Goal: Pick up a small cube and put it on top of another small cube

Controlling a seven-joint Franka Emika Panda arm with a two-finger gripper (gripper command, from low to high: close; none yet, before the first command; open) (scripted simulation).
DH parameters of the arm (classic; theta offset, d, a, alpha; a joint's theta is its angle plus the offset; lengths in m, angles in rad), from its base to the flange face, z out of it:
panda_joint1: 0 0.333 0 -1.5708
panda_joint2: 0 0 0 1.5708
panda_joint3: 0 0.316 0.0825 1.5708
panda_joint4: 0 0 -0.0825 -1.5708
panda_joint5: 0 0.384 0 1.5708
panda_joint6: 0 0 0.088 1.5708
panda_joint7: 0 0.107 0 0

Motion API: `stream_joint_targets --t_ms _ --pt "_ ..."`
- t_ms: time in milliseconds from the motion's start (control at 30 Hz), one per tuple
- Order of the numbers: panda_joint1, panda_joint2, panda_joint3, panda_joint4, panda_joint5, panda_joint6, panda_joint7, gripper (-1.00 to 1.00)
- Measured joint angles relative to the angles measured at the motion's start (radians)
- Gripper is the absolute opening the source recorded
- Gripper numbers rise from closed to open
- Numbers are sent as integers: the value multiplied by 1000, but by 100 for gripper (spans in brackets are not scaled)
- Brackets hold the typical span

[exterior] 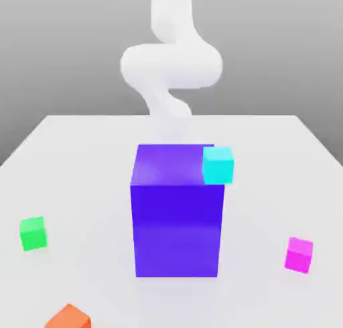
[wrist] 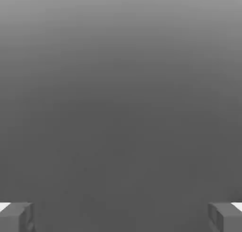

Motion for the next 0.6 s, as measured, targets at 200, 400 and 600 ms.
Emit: stream_joint_targets --t_ms 200,400,600 --pt "160 192 -30 -60 91 87 -167 0" --pt "283 379 -16 -117 170 171 -322 0" --pt "376 562 31 -176 204 259 -445 0"
